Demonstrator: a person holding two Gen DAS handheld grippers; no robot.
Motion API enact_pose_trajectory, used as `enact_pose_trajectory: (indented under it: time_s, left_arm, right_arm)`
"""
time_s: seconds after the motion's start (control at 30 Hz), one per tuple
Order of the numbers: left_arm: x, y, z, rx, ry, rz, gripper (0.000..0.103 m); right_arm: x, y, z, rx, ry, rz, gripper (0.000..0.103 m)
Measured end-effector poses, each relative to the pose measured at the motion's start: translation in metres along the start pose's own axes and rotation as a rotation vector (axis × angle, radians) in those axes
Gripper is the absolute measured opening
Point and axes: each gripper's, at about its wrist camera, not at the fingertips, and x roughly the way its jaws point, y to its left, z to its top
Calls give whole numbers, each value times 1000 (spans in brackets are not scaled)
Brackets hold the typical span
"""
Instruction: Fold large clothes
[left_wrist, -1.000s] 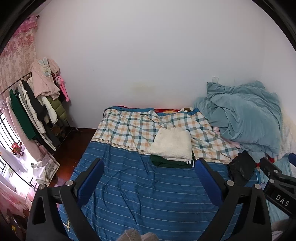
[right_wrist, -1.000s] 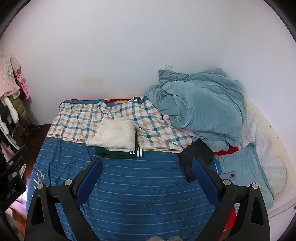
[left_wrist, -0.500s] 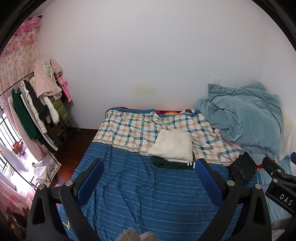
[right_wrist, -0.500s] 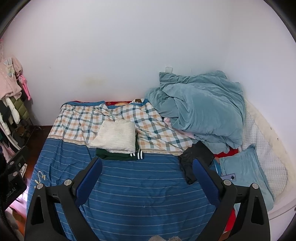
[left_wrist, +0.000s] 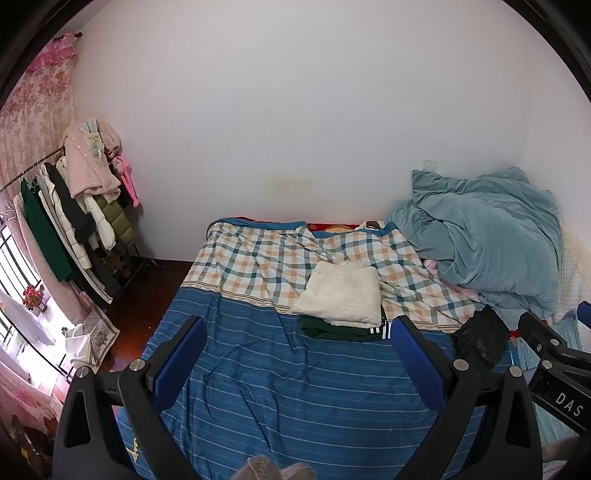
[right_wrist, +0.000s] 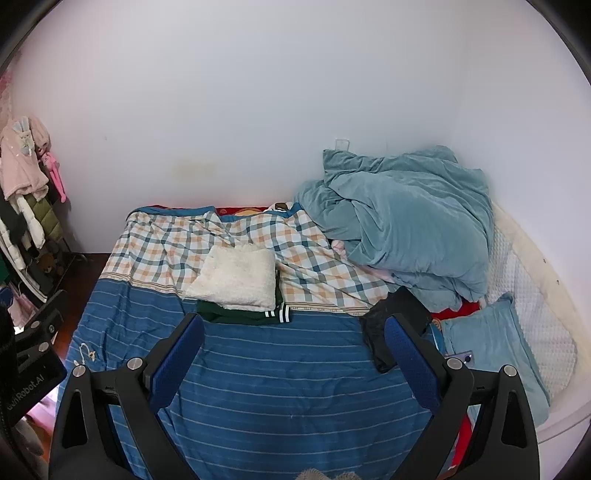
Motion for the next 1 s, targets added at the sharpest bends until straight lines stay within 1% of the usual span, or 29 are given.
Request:
enact_pose_trajectory:
  time_s: [1.0]
  left_arm:
    - [-2, -2, 1, 1, -1, -6, 102]
  right_arm:
    - [-6, 0, -9, 3, -16, -7, 100]
